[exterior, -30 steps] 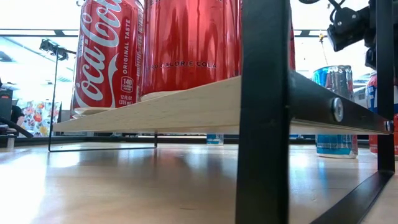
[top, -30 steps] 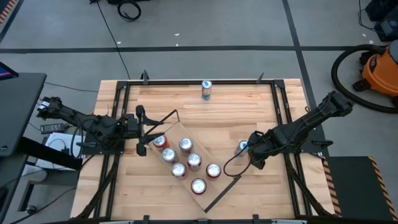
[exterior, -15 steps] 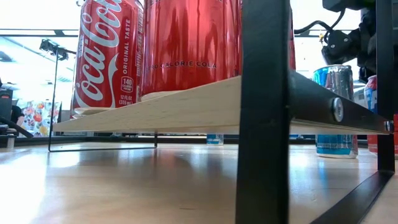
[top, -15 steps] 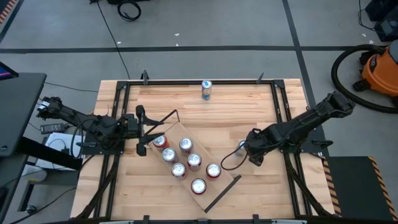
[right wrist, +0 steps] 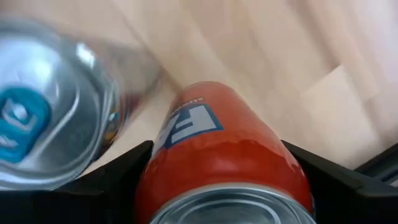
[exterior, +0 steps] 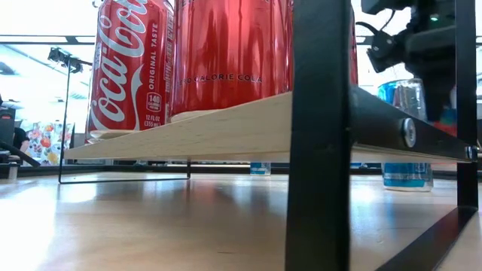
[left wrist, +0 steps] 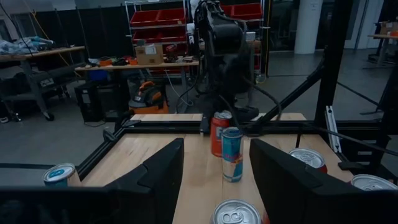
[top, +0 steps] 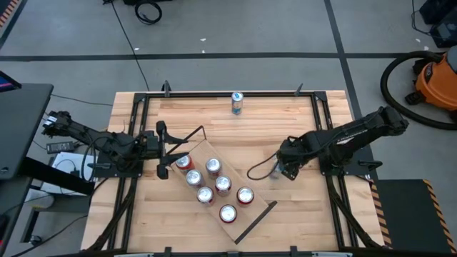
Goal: Place canned beverage on shelf
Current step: Put the orange soda can on the shelf aligned with the other orange soda can
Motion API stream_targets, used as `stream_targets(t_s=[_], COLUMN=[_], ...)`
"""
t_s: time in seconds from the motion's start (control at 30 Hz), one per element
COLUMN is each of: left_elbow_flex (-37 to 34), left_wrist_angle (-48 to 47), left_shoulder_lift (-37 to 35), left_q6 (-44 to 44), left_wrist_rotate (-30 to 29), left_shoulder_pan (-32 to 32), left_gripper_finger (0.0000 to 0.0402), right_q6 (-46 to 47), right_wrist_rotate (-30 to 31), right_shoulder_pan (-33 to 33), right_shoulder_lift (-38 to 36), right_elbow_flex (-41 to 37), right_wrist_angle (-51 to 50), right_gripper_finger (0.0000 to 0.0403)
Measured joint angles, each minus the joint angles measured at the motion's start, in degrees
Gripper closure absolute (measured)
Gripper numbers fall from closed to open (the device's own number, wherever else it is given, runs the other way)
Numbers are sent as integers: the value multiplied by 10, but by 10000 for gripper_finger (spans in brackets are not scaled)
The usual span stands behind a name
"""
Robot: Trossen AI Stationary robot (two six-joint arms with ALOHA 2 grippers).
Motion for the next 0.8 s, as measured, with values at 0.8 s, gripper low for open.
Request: stream_targets(t_s=[0.8], left_elbow_flex=[0], left_wrist_angle=[-83], left_shoulder_lift=[-28], left_q6=[-29], left_wrist_rotate=[-6], left_shoulder_pan=[-16], left_gripper_finger=[207], right_q6=[-137], right_wrist_rotate=[89], right_shoulder_pan=[-90], right_shoulder_lift=[11], right_elbow_flex=[161], right_wrist_angle=[-15], right_gripper_finger=[79])
